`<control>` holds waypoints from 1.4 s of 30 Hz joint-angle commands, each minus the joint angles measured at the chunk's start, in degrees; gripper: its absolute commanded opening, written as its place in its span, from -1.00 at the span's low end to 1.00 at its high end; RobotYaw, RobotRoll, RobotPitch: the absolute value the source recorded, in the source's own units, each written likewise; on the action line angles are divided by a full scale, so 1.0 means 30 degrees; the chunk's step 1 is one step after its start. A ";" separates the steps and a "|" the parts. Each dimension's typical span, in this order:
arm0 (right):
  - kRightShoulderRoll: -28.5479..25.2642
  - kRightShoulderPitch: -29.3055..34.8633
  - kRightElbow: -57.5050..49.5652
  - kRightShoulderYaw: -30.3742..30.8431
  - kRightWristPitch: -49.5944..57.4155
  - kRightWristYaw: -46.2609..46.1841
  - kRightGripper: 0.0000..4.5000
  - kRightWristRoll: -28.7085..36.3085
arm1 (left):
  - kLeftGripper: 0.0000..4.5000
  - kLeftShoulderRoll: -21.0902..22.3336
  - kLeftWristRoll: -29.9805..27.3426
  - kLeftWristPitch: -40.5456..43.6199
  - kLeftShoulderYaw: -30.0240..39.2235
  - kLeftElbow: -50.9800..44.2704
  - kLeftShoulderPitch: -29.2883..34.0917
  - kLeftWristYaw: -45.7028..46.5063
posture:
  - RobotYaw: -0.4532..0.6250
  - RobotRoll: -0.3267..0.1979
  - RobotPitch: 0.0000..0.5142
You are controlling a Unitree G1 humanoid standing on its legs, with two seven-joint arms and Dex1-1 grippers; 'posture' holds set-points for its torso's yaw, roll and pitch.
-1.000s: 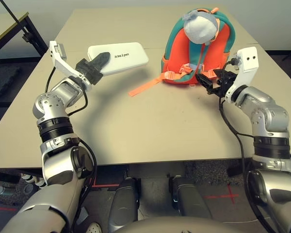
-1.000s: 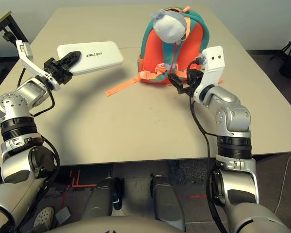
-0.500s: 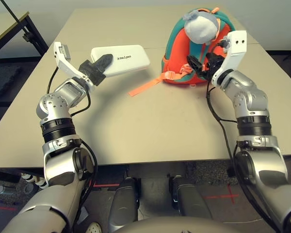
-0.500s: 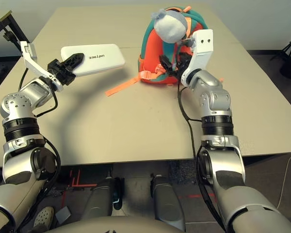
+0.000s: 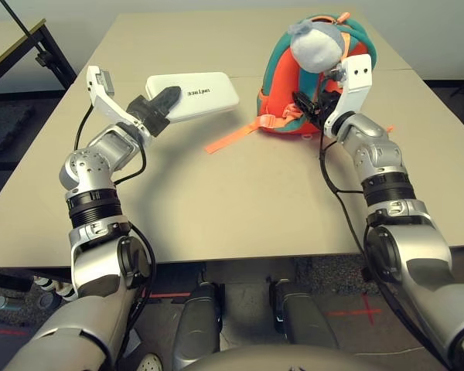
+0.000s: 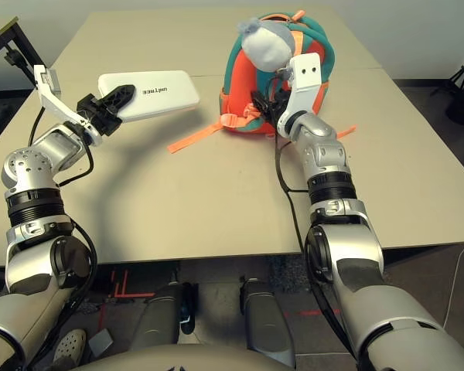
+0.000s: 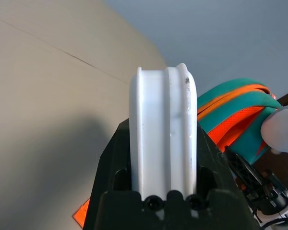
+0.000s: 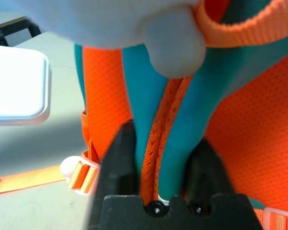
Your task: Put the pencil case into the backpack and zip it.
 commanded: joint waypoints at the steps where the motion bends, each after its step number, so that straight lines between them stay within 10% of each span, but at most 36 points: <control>1: -0.0204 0.0867 -0.2164 0.0234 0.0903 0.0601 -0.89 0.0373 | -0.43 -0.0110 0.0008 -0.0530 -0.0282 -0.0274 0.0022 -0.0208 | -0.28 0.25 -0.60; 21: -0.3931 0.7366 -2.0714 -0.1580 1.4045 0.0433 -0.92 0.7233 | -0.43 -0.0041 0.0437 -0.1327 -0.1177 0.1600 -0.0629 -0.1088 | -0.37 0.25 -0.54; 28: -0.4743 0.8388 -2.3370 -0.2265 1.6878 0.0174 -0.92 0.9921 | -0.43 -0.0092 0.0654 -0.1605 -0.1543 0.2353 -0.0904 -0.1534 | -0.44 0.25 -0.54; 42: -0.3870 1.0312 -2.1214 0.0197 1.3935 -0.0809 -0.92 0.7547 | -0.43 0.0746 0.0277 -0.0876 -0.2514 0.0895 -0.2521 -0.3411 | -0.40 0.25 -0.58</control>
